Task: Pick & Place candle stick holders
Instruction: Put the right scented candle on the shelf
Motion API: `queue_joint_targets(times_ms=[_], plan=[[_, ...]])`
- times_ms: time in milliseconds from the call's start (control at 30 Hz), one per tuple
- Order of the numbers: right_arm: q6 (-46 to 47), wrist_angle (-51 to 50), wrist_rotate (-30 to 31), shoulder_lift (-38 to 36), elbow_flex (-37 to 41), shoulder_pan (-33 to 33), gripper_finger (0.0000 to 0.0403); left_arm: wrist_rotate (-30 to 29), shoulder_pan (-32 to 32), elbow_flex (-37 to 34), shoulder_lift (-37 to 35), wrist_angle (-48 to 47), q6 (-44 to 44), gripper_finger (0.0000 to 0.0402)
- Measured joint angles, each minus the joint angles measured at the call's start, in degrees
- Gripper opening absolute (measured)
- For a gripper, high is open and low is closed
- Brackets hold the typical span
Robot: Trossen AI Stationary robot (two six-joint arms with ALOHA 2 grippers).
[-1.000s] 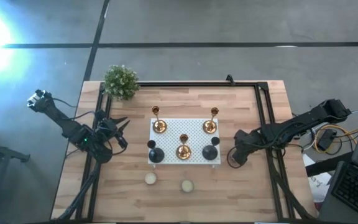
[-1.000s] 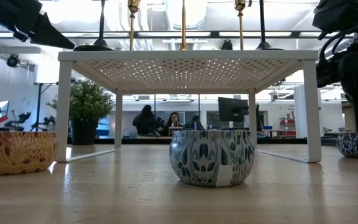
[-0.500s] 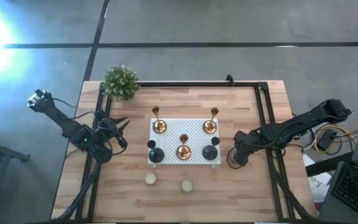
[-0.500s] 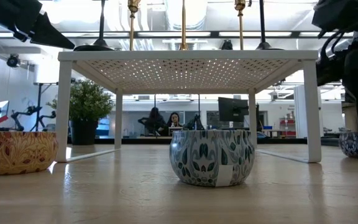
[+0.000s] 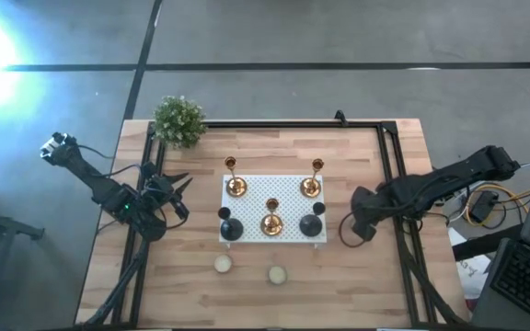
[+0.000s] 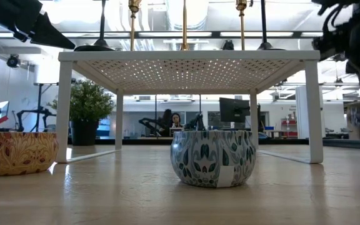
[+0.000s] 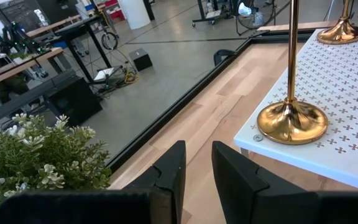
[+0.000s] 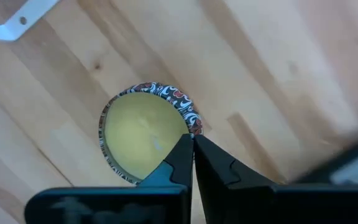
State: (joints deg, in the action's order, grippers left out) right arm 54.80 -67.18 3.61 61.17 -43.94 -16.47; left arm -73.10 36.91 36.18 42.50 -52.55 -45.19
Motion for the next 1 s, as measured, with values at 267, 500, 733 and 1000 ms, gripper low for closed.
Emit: queue_joint_targets(times_ms=[267, 500, 733, 1000], plan=[[-0.16, -11.5, 3.51, 0.0, -10.69, 0.0, 0.0008, -0.01, -0.02, 0.0, 0.02, 0.08, 0.0, 0.0083], [-0.72, -20.74, 6.64, -0.04, -23.19, 0.02, 0.0008, -0.02, -0.02, 0.0, 0.01, 0.23, 0.0, 0.0083], [-3.32, -22.8, 11.76, 0.11, -35.7, 0.02, 0.0008, -0.03, -0.02, 0.0, 0.01, 0.23, 0.0, 0.0083], [-8.29, -22.89, 14.63, 2.98, -45.59, 0.02, 0.0008, -0.07, -0.02, 0.0, 0.0, 0.23, 0.0, 0.0083]])
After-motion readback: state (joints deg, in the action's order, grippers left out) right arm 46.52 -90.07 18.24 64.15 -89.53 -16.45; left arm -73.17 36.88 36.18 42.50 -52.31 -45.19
